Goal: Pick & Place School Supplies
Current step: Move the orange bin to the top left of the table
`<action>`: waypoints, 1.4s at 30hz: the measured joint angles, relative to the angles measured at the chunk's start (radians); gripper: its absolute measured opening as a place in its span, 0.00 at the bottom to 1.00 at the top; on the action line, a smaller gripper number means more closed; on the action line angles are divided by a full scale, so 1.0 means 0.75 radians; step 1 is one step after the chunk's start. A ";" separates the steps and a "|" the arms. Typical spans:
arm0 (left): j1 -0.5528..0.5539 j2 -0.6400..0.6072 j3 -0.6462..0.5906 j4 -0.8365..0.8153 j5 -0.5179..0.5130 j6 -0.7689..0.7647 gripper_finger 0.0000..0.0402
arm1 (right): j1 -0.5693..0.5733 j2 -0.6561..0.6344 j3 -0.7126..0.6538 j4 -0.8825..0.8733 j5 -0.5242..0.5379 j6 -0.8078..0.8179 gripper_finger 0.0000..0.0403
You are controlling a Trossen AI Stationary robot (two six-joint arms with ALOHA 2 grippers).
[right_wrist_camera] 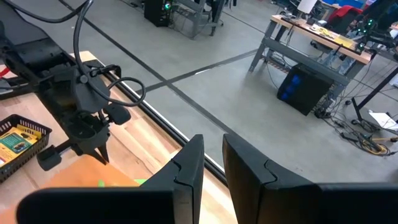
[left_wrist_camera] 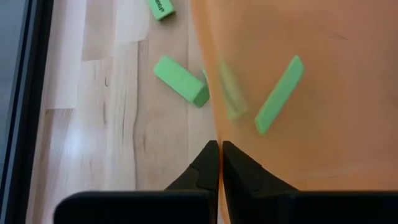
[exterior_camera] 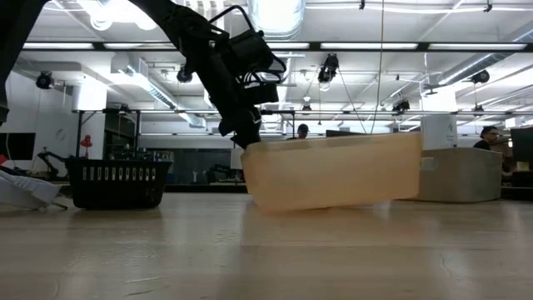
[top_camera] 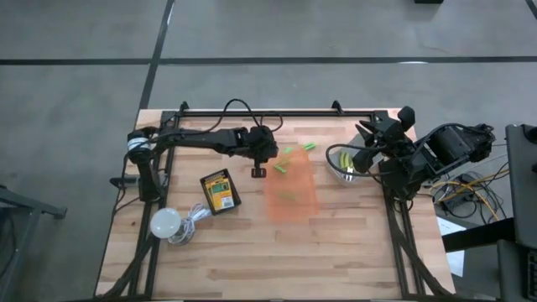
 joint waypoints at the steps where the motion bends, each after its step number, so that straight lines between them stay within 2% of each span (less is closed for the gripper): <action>1: 0.000 0.000 0.000 0.001 -0.011 -0.010 0.02 | 0.000 0.000 0.000 0.000 0.000 0.000 0.14; 8: 0.001 0.000 0.008 0.001 -0.040 -0.019 0.01 | 0.000 0.001 0.000 -0.001 0.000 0.000 0.14; 13: 0.002 0.000 0.074 -0.038 -0.026 -0.012 0.02 | 0.000 0.001 0.000 -0.001 0.000 -0.004 0.14; 21: 0.026 -0.007 0.281 -0.288 -0.007 -0.006 0.02 | 0.000 0.001 0.000 -0.005 0.000 -0.010 0.14; 26: 0.071 -0.008 0.408 -0.450 0.107 -0.005 0.01 | 0.000 0.001 0.000 -0.012 0.000 -0.010 0.14; 29: 0.103 -0.008 0.453 -0.513 0.123 -0.001 0.01 | 0.000 0.001 0.000 -0.013 0.000 -0.010 0.14; 42: 0.298 -0.012 0.459 -0.665 0.129 0.032 0.01 | 0.000 0.001 0.000 -0.016 0.000 -0.026 0.14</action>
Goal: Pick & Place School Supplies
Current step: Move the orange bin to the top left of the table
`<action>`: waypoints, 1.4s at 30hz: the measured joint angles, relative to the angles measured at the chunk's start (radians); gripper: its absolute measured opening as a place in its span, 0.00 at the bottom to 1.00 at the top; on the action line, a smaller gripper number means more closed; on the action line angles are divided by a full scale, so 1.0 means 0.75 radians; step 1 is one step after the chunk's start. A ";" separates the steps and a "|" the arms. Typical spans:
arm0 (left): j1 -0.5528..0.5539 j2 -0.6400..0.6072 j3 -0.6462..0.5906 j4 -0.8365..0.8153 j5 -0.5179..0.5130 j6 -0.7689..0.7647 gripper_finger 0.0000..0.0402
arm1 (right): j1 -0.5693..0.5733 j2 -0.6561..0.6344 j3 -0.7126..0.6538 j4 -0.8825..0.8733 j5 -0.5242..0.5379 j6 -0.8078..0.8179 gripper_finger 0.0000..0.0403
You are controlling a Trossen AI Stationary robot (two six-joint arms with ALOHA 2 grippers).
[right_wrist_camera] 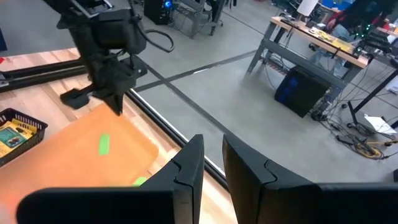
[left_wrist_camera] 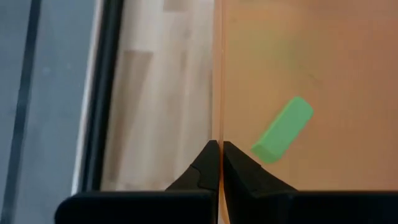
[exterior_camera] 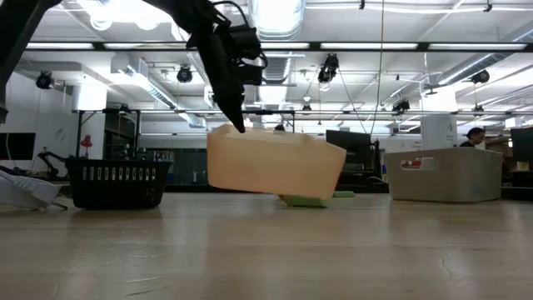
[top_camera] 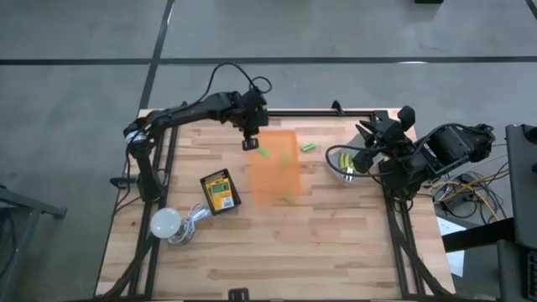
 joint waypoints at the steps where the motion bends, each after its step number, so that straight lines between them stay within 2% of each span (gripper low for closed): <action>1: 0.020 0.000 0.000 -0.001 -0.001 0.004 0.01 | 0.000 0.000 0.000 0.000 0.000 -0.005 0.14; 13: 0.258 -0.001 0.000 -0.058 0.007 0.079 0.01 | 0.000 0.000 0.000 0.000 -0.001 -0.011 0.14; 17: 0.310 -0.001 -0.002 -0.127 0.074 0.156 0.02 | 0.000 0.000 0.000 0.000 0.000 -0.036 0.14; 22: 0.359 -0.001 -0.032 -0.193 0.077 0.264 0.01 | 0.000 0.000 0.000 0.000 0.000 -0.041 0.14; 28: 0.399 -0.002 -0.112 -0.123 0.077 0.275 0.03 | 0.000 0.000 0.000 0.000 0.000 -0.043 0.14; 37: 0.400 -0.002 -0.298 0.130 0.080 0.274 0.04 | 0.000 0.000 0.000 0.000 0.001 -0.041 0.14; 42: 0.400 -0.002 -0.366 0.176 0.053 0.272 0.04 | 0.000 0.000 0.000 0.001 0.001 -0.040 0.14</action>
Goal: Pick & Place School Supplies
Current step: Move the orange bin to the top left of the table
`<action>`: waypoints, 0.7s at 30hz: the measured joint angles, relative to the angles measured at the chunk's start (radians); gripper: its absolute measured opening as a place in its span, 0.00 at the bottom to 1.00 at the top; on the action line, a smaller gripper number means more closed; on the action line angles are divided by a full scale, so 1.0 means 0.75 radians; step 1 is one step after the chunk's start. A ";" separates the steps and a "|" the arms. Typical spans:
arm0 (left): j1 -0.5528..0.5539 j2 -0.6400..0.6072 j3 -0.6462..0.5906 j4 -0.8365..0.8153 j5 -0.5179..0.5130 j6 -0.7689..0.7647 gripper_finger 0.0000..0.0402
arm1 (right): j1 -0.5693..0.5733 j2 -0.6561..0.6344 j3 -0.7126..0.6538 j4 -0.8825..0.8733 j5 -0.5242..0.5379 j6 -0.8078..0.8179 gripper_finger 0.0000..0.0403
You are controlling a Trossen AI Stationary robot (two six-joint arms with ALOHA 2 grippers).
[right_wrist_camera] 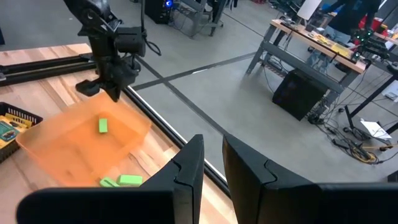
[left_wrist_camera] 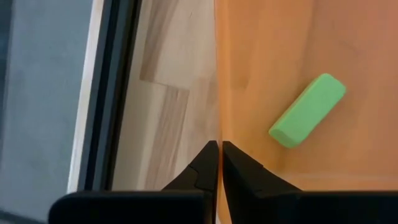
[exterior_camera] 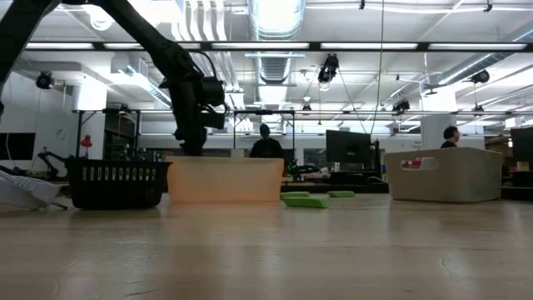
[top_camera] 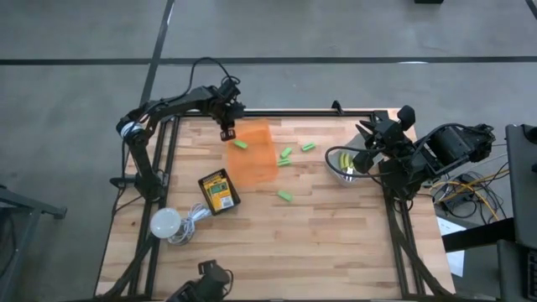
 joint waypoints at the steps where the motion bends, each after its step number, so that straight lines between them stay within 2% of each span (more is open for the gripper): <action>1: -0.001 -0.001 -0.006 -0.001 -0.024 -0.001 0.04 | 0.000 0.000 0.000 0.000 0.000 0.000 0.14; 8: -0.001 -0.001 -0.004 -0.003 -0.184 -0.046 0.05 | 0.000 0.000 0.000 0.000 0.001 0.000 0.14; 12: 0.000 -0.001 0.011 -0.010 -0.187 -0.116 0.06 | -0.001 0.000 0.000 0.000 0.001 0.000 0.14; 21: -0.006 -0.002 0.030 -0.045 -0.154 -0.197 0.20 | 0.000 -0.001 0.000 0.000 0.005 0.000 0.14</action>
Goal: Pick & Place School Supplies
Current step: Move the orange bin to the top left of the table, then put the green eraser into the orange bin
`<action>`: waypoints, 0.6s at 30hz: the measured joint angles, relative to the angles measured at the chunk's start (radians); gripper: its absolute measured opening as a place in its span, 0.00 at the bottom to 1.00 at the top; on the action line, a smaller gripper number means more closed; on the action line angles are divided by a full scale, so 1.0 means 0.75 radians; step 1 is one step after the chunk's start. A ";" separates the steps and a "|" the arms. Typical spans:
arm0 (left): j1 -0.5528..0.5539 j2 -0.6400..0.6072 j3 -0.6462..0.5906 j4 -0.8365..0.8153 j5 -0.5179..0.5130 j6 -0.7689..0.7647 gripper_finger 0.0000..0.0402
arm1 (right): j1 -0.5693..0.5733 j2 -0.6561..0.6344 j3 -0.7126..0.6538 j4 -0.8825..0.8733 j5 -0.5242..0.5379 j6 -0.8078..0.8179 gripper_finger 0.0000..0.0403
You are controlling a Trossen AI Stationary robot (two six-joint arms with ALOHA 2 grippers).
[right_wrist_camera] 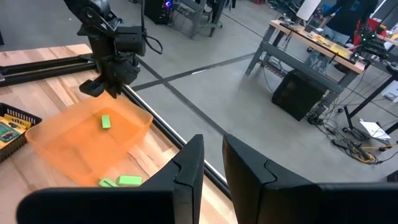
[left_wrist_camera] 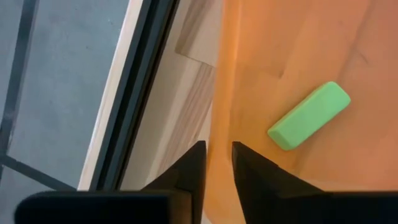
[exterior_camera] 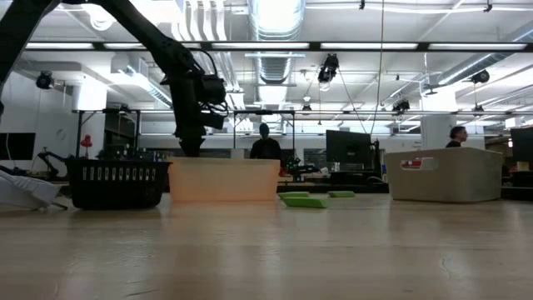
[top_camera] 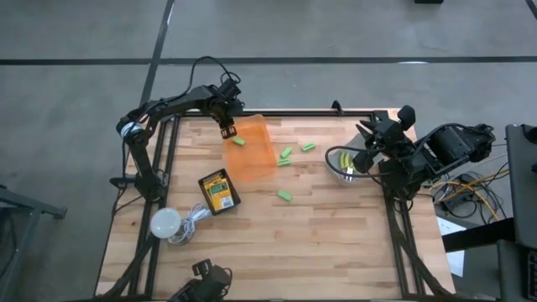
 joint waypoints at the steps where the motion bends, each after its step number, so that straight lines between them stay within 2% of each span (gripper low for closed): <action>1: -0.001 0.000 0.000 -0.002 0.000 -0.004 0.21 | 0.000 0.000 0.000 0.000 0.002 0.000 0.14; 10: -0.005 -0.001 0.048 -0.070 0.022 -0.046 0.29 | -0.001 0.000 0.000 0.000 0.007 -0.001 0.14; 16: -0.007 -0.108 0.157 -0.097 0.191 -0.108 0.30 | -0.001 0.000 0.000 0.000 0.007 -0.001 0.14; 18: -0.006 -0.169 0.190 -0.096 0.289 -0.154 0.30 | -0.001 0.000 0.000 -0.001 0.007 -0.001 0.14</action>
